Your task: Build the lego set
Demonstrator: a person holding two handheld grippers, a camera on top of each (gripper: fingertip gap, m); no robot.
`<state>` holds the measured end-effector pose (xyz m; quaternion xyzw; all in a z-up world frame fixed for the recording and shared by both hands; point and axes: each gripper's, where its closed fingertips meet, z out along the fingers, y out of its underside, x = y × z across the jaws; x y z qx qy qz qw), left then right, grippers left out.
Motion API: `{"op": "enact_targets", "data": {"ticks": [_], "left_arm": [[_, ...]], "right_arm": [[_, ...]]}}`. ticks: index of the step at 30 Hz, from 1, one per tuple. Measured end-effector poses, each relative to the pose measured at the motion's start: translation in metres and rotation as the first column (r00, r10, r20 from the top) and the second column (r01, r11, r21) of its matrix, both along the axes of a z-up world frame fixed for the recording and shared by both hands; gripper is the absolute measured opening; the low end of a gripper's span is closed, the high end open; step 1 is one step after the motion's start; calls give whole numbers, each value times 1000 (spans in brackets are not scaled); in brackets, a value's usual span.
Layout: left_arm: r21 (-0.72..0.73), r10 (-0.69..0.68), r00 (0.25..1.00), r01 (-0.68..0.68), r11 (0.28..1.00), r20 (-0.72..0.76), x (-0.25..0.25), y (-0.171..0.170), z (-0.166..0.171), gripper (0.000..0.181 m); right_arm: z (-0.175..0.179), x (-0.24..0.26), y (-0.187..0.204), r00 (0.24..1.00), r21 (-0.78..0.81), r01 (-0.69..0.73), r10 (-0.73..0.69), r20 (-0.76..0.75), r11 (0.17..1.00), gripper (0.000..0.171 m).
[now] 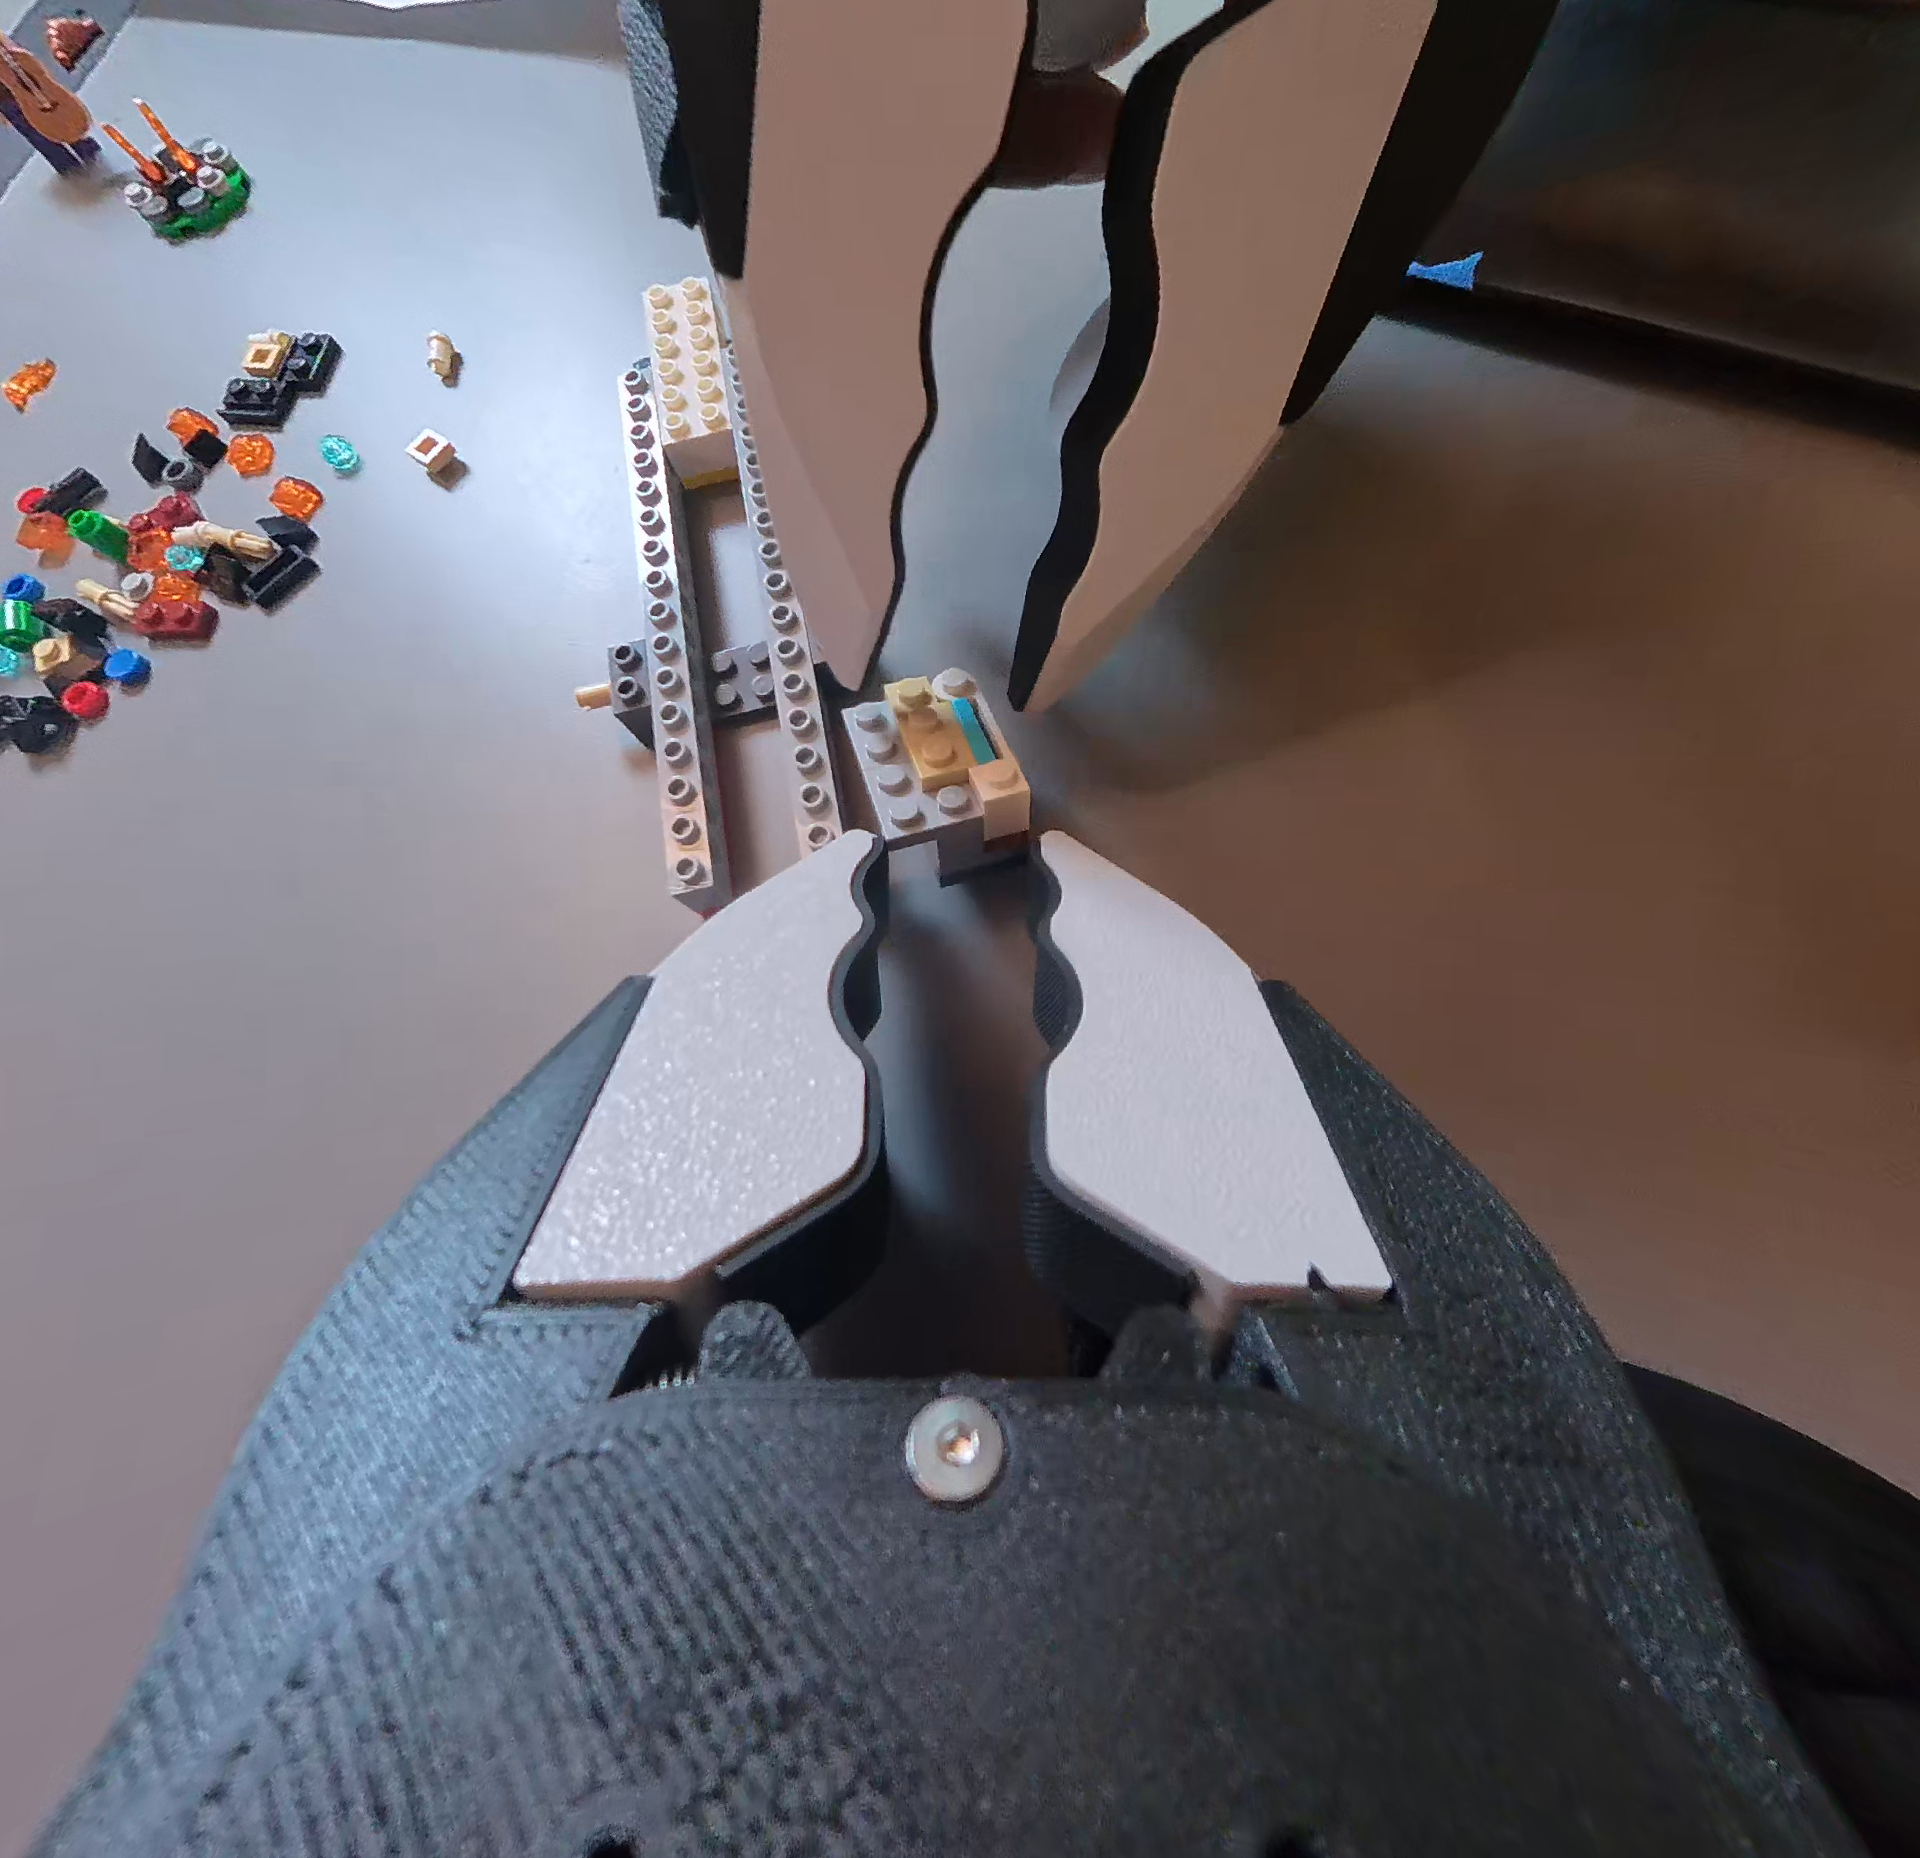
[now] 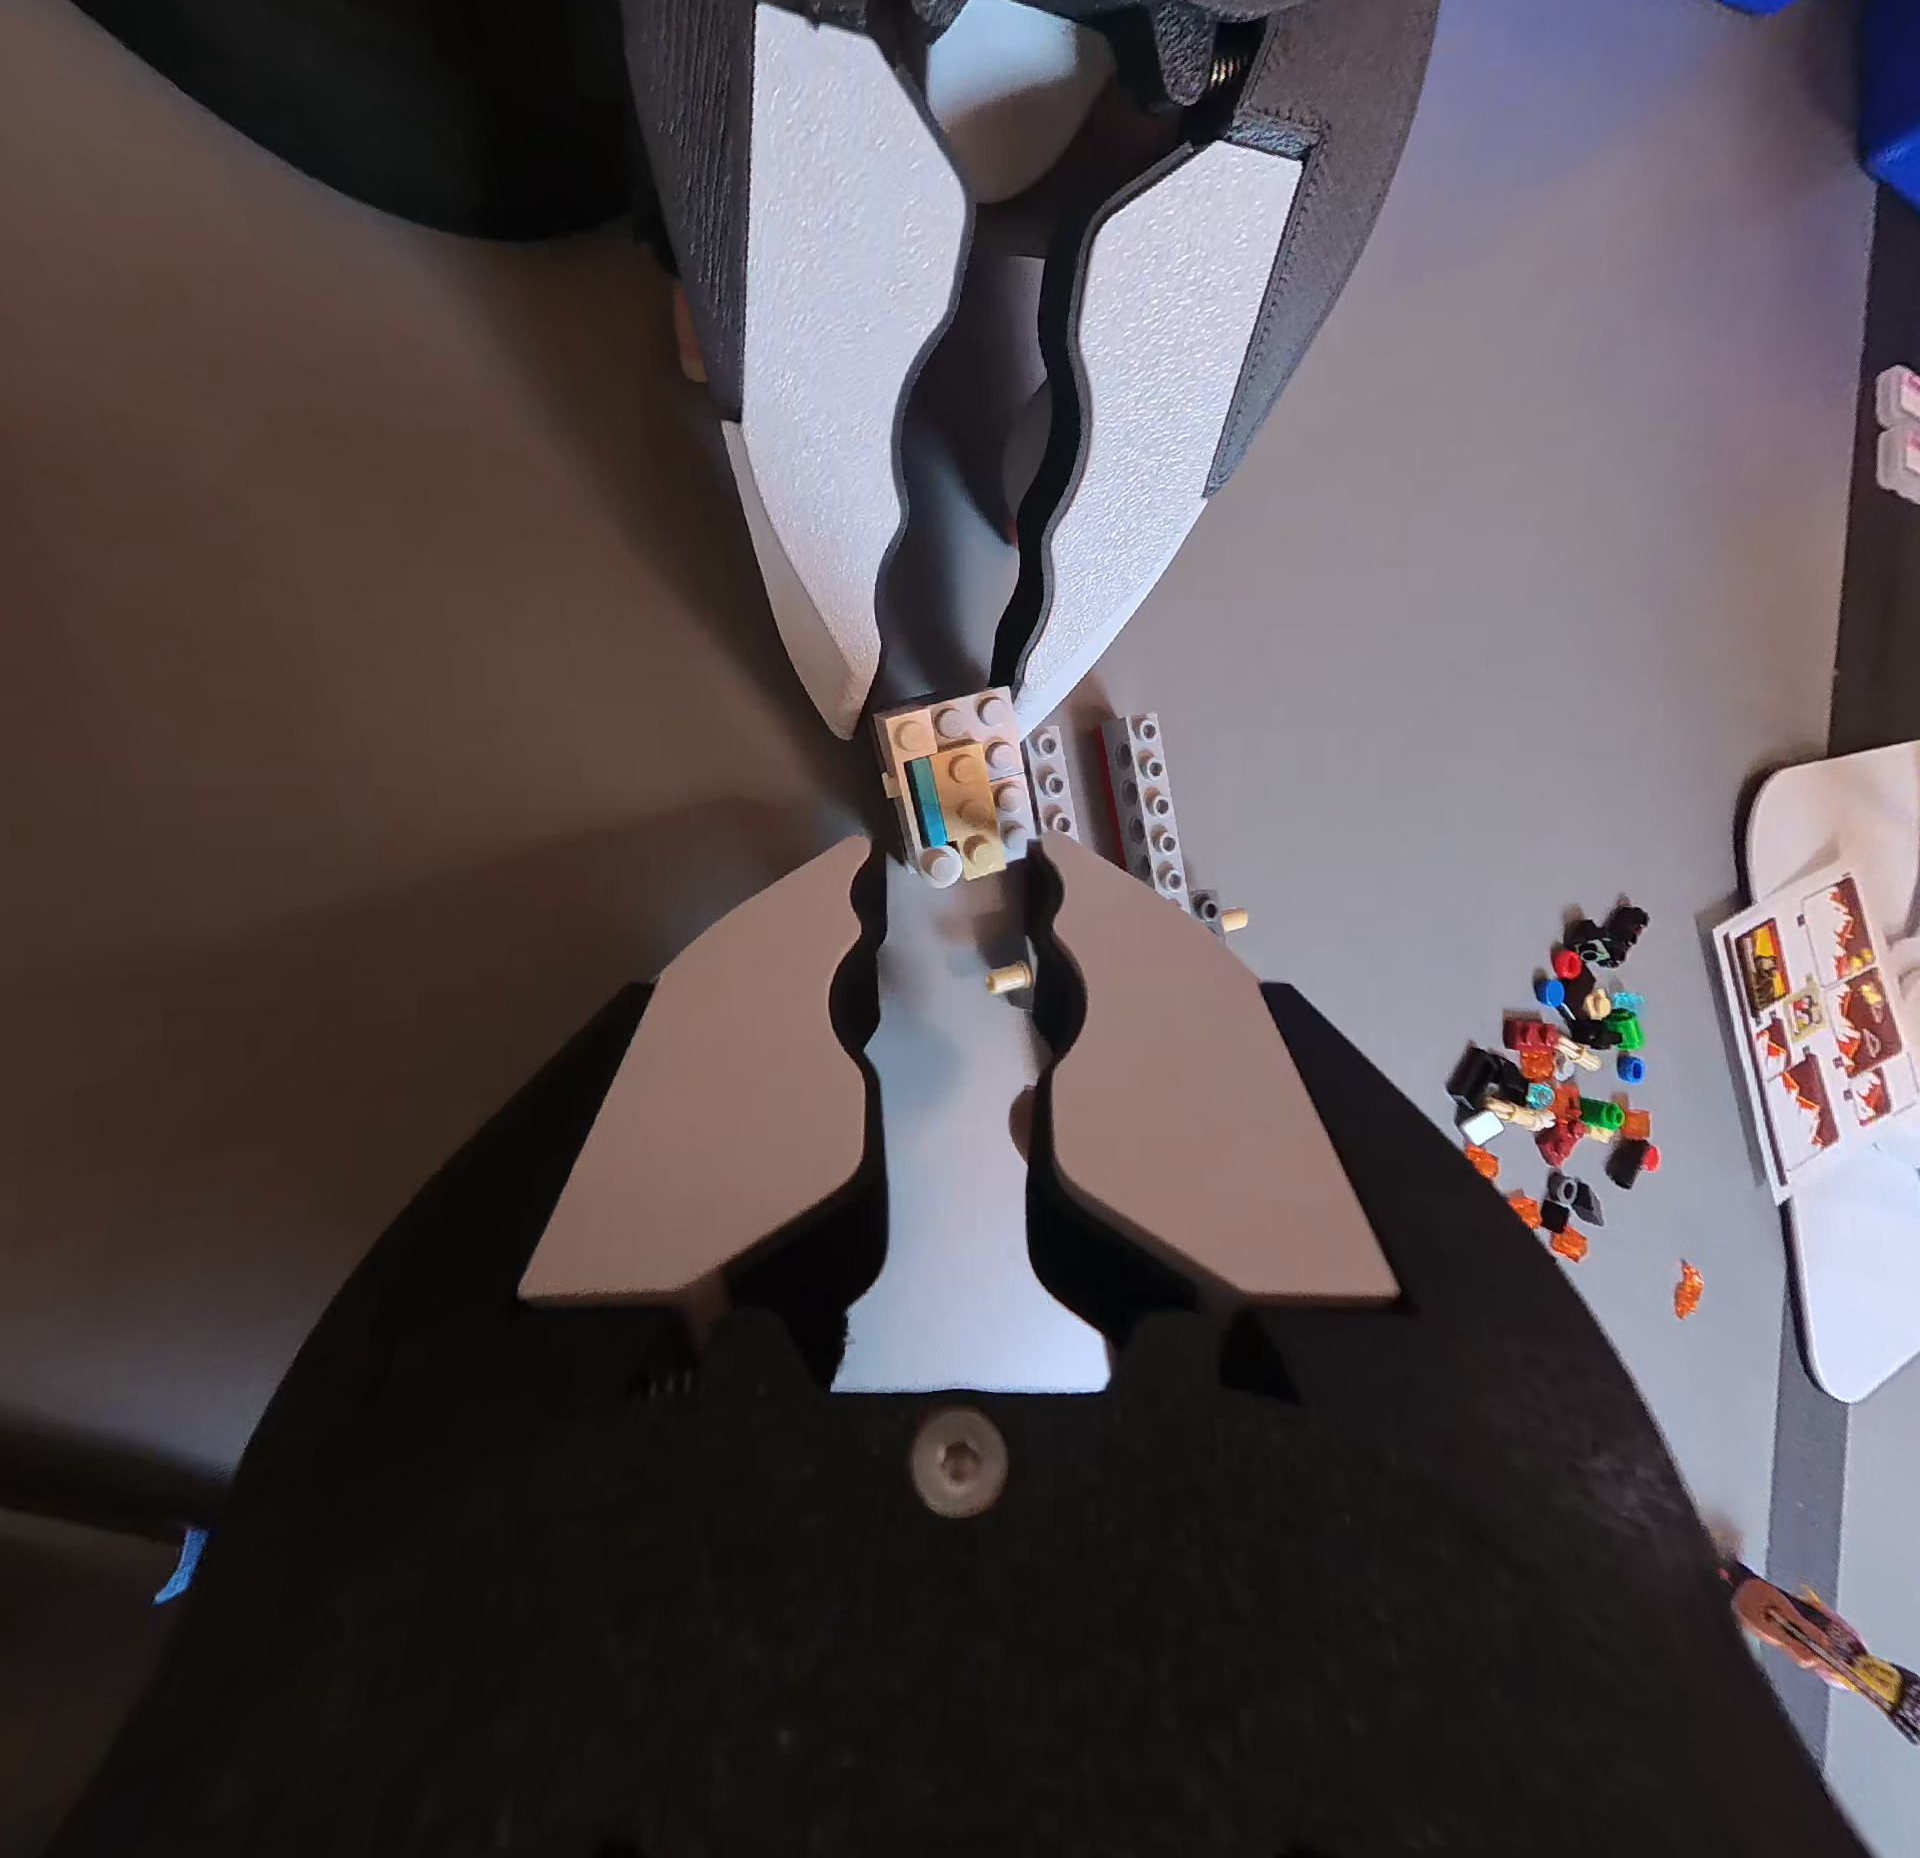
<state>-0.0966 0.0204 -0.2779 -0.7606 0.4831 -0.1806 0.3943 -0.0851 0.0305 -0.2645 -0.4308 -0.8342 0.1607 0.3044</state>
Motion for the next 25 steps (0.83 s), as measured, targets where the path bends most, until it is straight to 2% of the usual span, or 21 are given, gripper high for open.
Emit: {"op": "enact_targets", "data": {"ticks": [7, 25], "left_arm": [[9, 3, 1000, -3, 1000, -20, -2, 0, -1, 25], [5, 55, 998, -55, 998, -3, -16, 6, 8, 31]], "right_arm": [[-4, -2, 0, 999, -79, 2, 1, 40, 997, 30], [-7, -13, -2, 999, -124, 6, -2, 33, 992, 31]]}}
